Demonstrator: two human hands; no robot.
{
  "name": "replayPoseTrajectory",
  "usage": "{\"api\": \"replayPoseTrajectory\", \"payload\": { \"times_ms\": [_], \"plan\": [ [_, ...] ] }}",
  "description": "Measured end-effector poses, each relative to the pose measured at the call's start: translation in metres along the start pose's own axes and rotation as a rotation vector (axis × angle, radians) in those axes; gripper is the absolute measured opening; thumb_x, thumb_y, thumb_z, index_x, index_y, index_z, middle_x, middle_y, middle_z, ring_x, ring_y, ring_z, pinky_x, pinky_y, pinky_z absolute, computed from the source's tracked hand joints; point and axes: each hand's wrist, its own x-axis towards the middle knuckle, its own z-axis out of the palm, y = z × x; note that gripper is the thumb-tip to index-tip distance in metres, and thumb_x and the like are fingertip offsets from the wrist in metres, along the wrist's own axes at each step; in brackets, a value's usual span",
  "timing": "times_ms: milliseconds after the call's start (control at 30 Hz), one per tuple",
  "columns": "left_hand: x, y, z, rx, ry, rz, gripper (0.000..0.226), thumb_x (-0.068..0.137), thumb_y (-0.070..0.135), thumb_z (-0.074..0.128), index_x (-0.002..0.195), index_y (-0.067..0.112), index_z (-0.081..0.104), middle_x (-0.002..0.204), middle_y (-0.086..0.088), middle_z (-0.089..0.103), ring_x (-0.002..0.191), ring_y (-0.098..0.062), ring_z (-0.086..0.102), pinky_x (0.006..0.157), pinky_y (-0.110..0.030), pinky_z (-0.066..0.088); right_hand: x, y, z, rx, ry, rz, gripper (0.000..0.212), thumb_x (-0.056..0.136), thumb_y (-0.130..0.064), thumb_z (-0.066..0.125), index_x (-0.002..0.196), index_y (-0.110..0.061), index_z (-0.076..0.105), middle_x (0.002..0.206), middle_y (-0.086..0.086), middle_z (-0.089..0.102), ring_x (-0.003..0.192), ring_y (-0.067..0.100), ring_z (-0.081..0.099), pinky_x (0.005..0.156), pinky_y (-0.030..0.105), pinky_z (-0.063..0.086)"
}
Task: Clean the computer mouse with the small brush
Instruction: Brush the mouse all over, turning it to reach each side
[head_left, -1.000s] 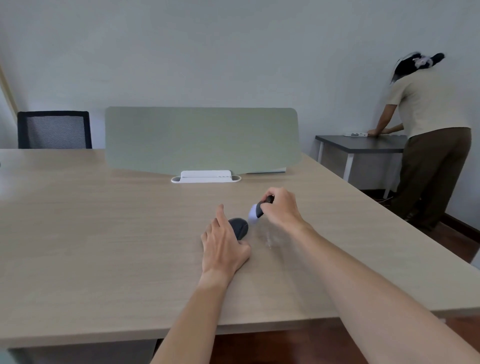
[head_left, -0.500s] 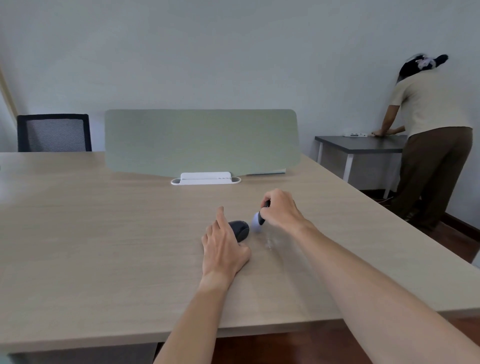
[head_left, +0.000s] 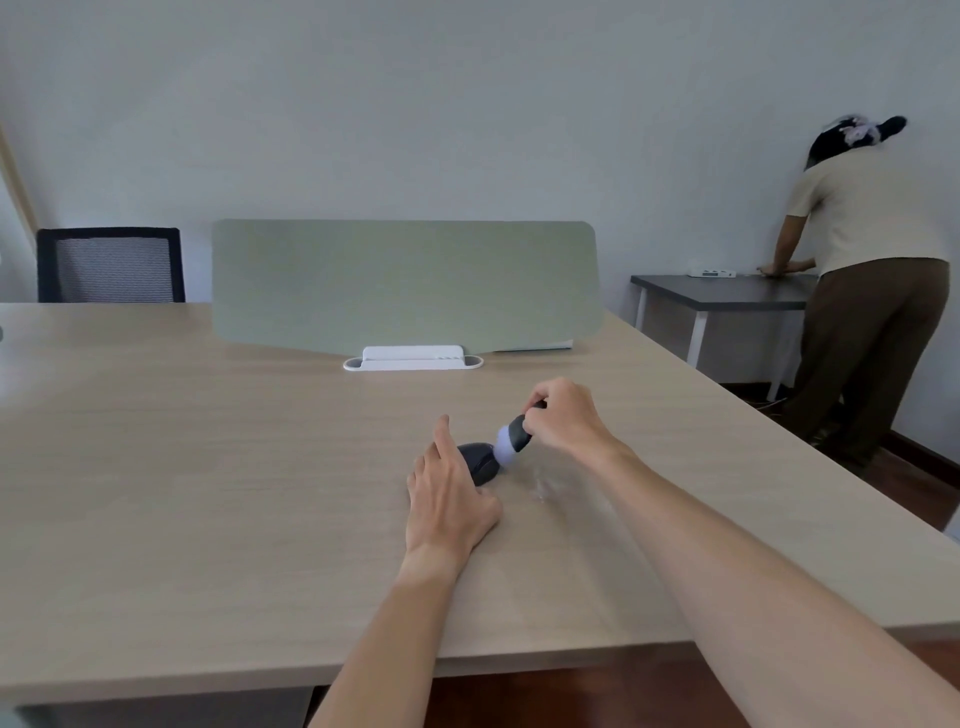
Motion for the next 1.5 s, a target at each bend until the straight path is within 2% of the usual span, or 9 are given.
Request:
{"api": "replayPoseTrajectory", "payload": {
  "times_ms": [200, 400, 600, 767, 967, 1100, 1200, 1333, 1500],
  "plan": [
    [0.001, 0.000, 0.000, -0.041, 0.012, -0.019, 0.090, 0.069, 0.010, 0.055, 0.151, 0.011, 0.017, 0.125, -0.008, 0.056, 0.121, -0.030, 0.050, 0.105, -0.038, 0.036, -0.011, -0.003, 0.001, 0.221, -0.148, -0.061, 0.022, 0.069, 0.002, 0.063, 0.066, -0.019, 0.069, 0.057, -0.003, 0.057, 0.053, 0.012, 0.049, 0.055, 0.021, 0.042],
    [0.001, 0.000, 0.000, 0.010, 0.028, 0.002, 0.090, 0.067, 0.009, 0.053, 0.150, 0.009, 0.018, 0.122, -0.011, 0.055, 0.116, -0.033, 0.052, 0.102, -0.038, 0.037, -0.007, 0.010, 0.000, -0.065, -0.008, -0.194, 0.028, 0.071, 0.003, 0.062, 0.078, -0.022, 0.074, 0.079, -0.001, 0.069, 0.077, 0.017, 0.061, 0.068, 0.023, 0.051],
    [0.000, 0.001, 0.000, 0.005, 0.030, -0.006, 0.089, 0.069, 0.010, 0.054, 0.150, 0.010, 0.018, 0.122, -0.010, 0.055, 0.118, -0.031, 0.051, 0.104, -0.038, 0.037, -0.009, 0.010, -0.007, 0.178, -0.004, -0.104, 0.030, 0.062, 0.003, 0.068, 0.059, -0.026, 0.068, 0.052, -0.011, 0.058, 0.050, 0.006, 0.050, 0.049, 0.011, 0.039],
    [-0.001, 0.002, -0.003, -0.010, 0.027, -0.007, 0.089, 0.069, 0.009, 0.054, 0.150, 0.010, 0.018, 0.122, -0.010, 0.055, 0.118, -0.031, 0.051, 0.104, -0.037, 0.037, -0.010, 0.012, 0.006, 0.081, -0.033, -0.156, 0.023, 0.067, 0.002, 0.067, 0.071, -0.019, 0.073, 0.064, -0.007, 0.063, 0.062, 0.007, 0.055, 0.054, 0.003, 0.038],
    [-0.002, 0.003, -0.003, -0.002, 0.009, -0.007, 0.090, 0.069, 0.010, 0.056, 0.151, 0.010, 0.017, 0.122, -0.010, 0.055, 0.118, -0.031, 0.051, 0.104, -0.036, 0.037, -0.004, 0.003, 0.000, 0.152, 0.067, -0.150, 0.021, 0.068, 0.003, 0.064, 0.070, -0.017, 0.071, 0.062, -0.007, 0.063, 0.061, 0.008, 0.055, 0.055, 0.011, 0.040],
    [-0.001, 0.004, -0.003, -0.043, 0.012, 0.000, 0.091, 0.072, 0.010, 0.061, 0.151, 0.009, 0.016, 0.123, -0.010, 0.055, 0.119, -0.029, 0.051, 0.103, -0.033, 0.037, -0.008, -0.005, 0.000, 0.310, -0.166, -0.050, 0.023, 0.067, 0.002, 0.066, 0.061, -0.020, 0.069, 0.051, -0.004, 0.058, 0.044, 0.010, 0.048, 0.052, 0.022, 0.041],
    [-0.001, 0.003, -0.003, -0.073, 0.000, 0.014, 0.090, 0.073, 0.010, 0.061, 0.151, 0.008, 0.015, 0.121, -0.009, 0.057, 0.118, -0.028, 0.051, 0.101, -0.029, 0.037, -0.008, -0.001, 0.008, 0.113, -0.131, -0.121, 0.020, 0.072, 0.001, 0.063, 0.075, -0.017, 0.072, 0.068, -0.003, 0.064, 0.061, 0.009, 0.055, 0.053, 0.009, 0.041],
    [0.001, 0.001, -0.002, -0.062, -0.024, 0.016, 0.087, 0.079, 0.021, 0.069, 0.150, 0.010, 0.018, 0.120, -0.013, 0.057, 0.116, -0.030, 0.053, 0.099, -0.035, 0.043, -0.003, 0.005, 0.003, -0.043, 0.021, -0.174, 0.026, 0.075, 0.002, 0.055, 0.089, -0.012, 0.071, 0.091, 0.006, 0.068, 0.086, 0.021, 0.059, 0.072, 0.025, 0.048],
    [0.005, 0.000, 0.002, 0.090, -0.062, 0.005, 0.060, 0.085, 0.039, 0.067, 0.136, 0.018, 0.042, 0.120, -0.007, 0.054, 0.117, -0.028, 0.050, 0.097, -0.034, 0.040, -0.007, -0.004, -0.001, 0.163, -0.064, -0.150, 0.011, 0.072, -0.006, 0.065, 0.073, -0.017, 0.068, 0.065, -0.003, 0.062, 0.062, 0.012, 0.053, 0.053, 0.017, 0.039]
  ]
}}
